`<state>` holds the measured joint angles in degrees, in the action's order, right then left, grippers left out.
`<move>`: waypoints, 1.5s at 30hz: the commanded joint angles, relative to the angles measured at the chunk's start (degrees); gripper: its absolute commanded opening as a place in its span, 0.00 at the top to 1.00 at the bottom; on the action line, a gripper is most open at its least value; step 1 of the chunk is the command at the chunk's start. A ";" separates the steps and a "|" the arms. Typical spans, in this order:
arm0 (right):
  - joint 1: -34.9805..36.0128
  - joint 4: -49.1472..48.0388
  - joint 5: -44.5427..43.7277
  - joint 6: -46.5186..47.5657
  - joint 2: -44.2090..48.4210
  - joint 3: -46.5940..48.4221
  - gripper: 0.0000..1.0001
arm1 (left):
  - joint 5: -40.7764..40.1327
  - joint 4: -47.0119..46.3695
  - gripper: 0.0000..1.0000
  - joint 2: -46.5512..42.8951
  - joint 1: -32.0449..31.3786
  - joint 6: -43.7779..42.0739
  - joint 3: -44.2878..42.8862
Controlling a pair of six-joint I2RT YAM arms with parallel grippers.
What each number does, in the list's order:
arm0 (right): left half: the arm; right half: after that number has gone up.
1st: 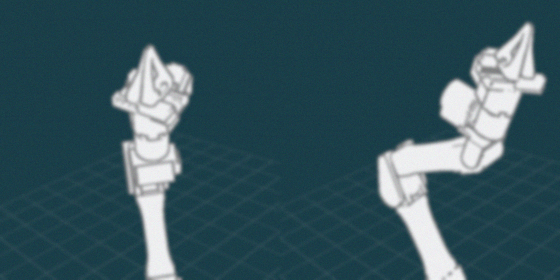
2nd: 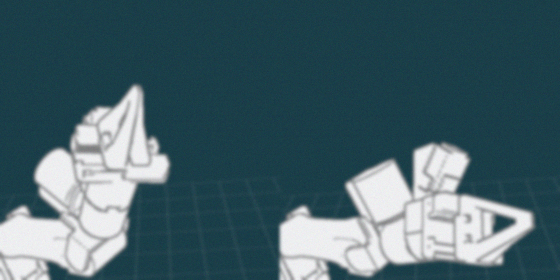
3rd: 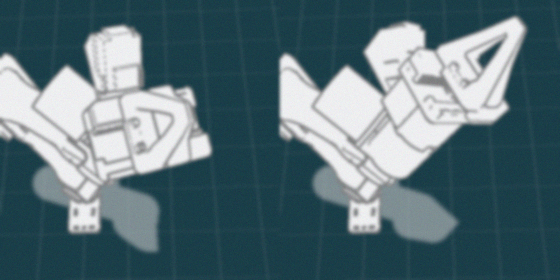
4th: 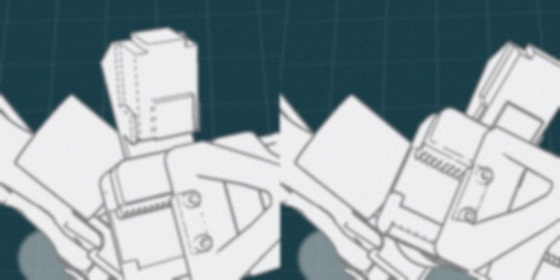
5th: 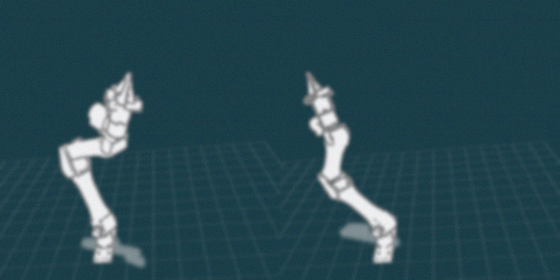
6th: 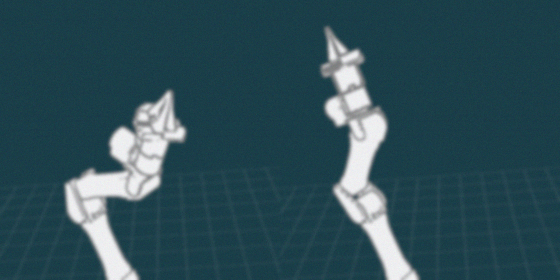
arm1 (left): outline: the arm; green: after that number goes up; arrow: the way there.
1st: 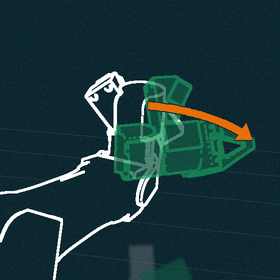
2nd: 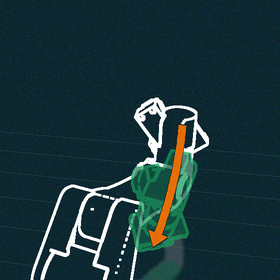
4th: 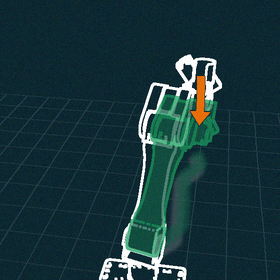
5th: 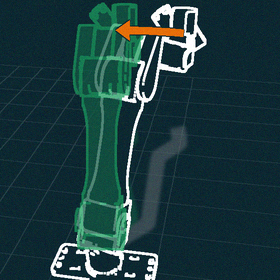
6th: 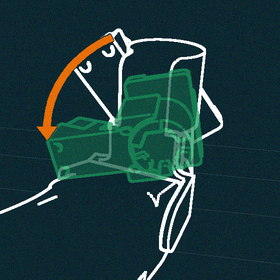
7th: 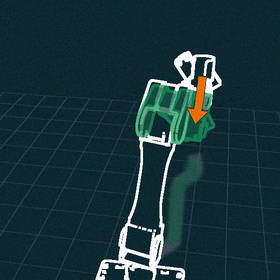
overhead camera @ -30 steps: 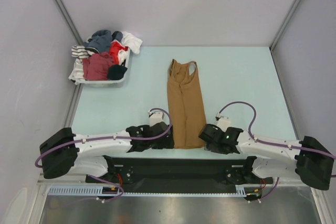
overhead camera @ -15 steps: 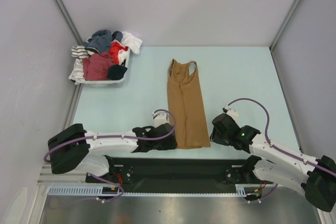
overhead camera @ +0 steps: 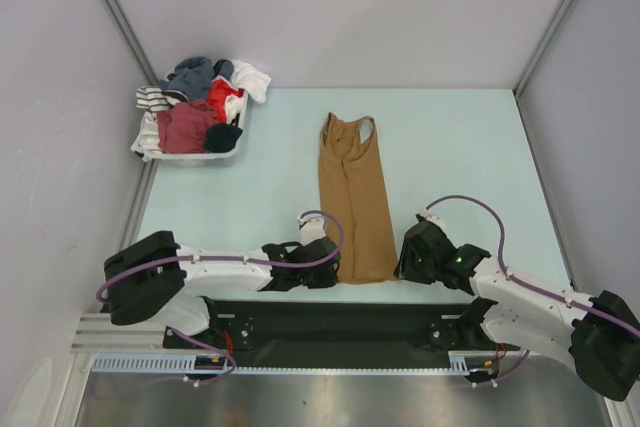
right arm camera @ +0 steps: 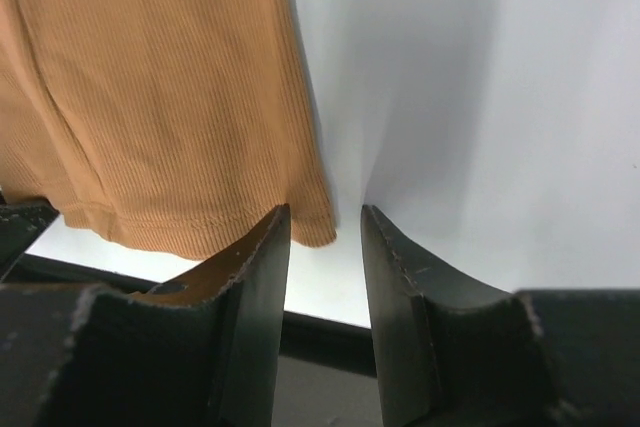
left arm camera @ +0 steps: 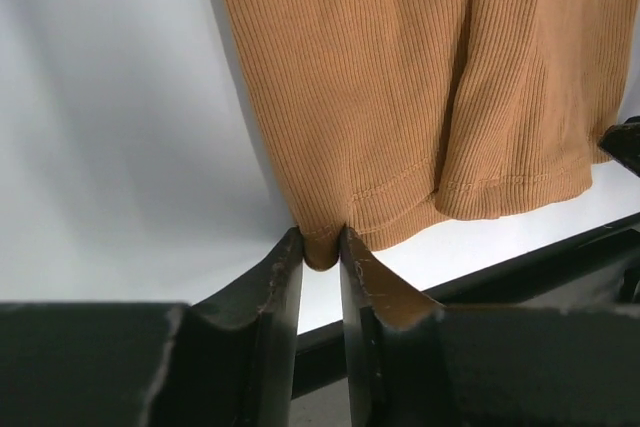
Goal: Fold and stack the tank tops
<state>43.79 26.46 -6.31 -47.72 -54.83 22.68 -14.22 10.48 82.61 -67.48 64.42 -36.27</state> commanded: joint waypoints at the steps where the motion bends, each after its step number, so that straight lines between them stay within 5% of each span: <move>1: 0.33 -1.50 1.56 0.71 0.77 -0.97 0.60 | 0.42 1.38 0.74 0.19 -0.54 1.75 0.67; 6: 1.21 -2.55 2.09 0.18 0.25 -1.67 0.69 | 1.21 0.68 0.89 -0.78 -0.63 1.50 1.82; 8: 2.08 -2.64 2.35 -0.35 -0.45 -1.67 0.84 | 1.39 1.21 1.00 -0.61 -0.72 1.84 1.99; 10: 3.22 -1.86 1.91 -0.88 -0.63 -1.15 1.00 | 1.74 1.30 1.00 -1.04 -0.72 2.02 2.87; 30: 10.00 7.29 -3.97 -2.55 0.69 10.10 1.00 | -1.34 16.05 1.00 -10.98 -0.63 -1.14 -1.95; 45: 1.84 5.28 -1.96 5.88 -4.32 16.96 1.00 | -2.66 18.87 1.00 -9.31 6.75 -7.73 -9.77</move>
<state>47.66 32.64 -8.80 -45.17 -58.37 36.82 -15.03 28.60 73.01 -62.13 59.83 -42.09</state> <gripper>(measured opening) 0.011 0.015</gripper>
